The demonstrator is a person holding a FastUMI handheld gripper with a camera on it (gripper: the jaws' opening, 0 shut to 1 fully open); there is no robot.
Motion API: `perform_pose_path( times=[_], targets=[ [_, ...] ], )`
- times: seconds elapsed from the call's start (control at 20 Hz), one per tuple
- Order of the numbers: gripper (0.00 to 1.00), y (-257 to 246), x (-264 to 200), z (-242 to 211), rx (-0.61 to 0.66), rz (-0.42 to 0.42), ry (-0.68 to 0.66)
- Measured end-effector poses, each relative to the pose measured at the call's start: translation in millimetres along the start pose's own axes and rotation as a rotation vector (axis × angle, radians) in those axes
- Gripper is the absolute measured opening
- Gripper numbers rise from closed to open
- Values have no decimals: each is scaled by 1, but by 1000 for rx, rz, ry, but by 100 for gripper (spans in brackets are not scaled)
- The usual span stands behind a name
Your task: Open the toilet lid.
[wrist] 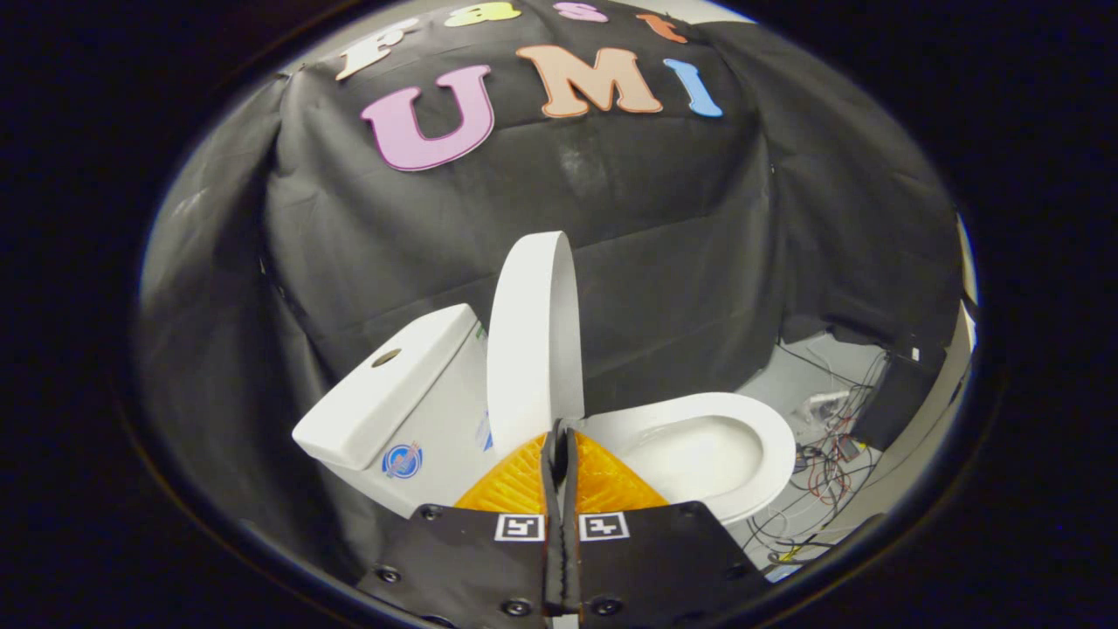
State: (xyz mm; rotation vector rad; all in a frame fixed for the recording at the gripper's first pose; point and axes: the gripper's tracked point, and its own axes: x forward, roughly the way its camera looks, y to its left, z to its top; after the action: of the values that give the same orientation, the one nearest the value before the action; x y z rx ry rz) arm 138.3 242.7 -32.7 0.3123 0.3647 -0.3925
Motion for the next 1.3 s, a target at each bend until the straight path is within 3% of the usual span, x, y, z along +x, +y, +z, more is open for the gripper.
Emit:
perform_pose_path(
  times=[0.3,0.75,1.05,1.3],
  targets=[
    [0,29,1,2,-81,23,-7],
    [1,64,8,-5,-72,54,-87],
    [1,89,14,-7,-178,71,-103],
    [3,103,16,-10,-160,90,-139]
  ],
)
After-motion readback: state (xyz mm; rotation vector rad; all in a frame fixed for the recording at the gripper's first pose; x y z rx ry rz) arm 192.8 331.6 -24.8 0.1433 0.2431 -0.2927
